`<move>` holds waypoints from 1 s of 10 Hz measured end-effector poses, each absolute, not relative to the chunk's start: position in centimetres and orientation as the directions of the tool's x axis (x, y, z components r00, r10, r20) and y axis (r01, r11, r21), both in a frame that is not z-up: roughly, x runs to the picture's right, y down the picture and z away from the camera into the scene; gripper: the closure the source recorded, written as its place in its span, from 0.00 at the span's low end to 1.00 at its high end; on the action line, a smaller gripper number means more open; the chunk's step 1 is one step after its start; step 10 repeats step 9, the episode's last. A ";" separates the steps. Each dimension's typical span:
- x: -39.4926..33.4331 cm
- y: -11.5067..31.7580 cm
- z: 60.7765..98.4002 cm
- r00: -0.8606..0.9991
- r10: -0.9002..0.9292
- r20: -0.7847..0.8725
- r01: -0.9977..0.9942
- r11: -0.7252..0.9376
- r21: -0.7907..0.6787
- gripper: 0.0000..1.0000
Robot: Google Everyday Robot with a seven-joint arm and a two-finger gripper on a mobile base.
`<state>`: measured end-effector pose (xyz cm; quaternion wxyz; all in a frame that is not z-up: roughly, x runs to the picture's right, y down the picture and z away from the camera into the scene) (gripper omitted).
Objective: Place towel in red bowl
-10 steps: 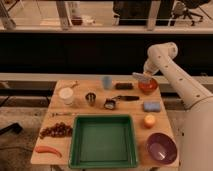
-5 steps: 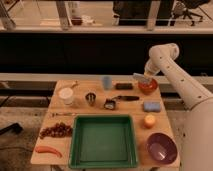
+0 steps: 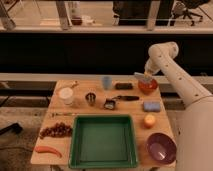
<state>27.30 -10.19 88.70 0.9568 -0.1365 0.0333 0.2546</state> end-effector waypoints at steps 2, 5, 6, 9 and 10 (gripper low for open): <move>28.0 -10.7 89.4 0.850 0.504 -0.152 -0.526 0.815 -0.242 0.24; 27.9 -11.1 89.9 0.834 0.531 -0.153 -0.552 0.797 -0.245 0.20; 28.3 -11.1 89.9 0.828 0.538 -0.157 -0.561 0.792 -0.242 0.20; 28.5 -11.3 89.5 0.819 0.554 -0.148 -0.573 0.786 -0.234 0.20; 28.5 -11.3 89.5 0.819 0.554 -0.148 -0.573 0.786 -0.234 0.20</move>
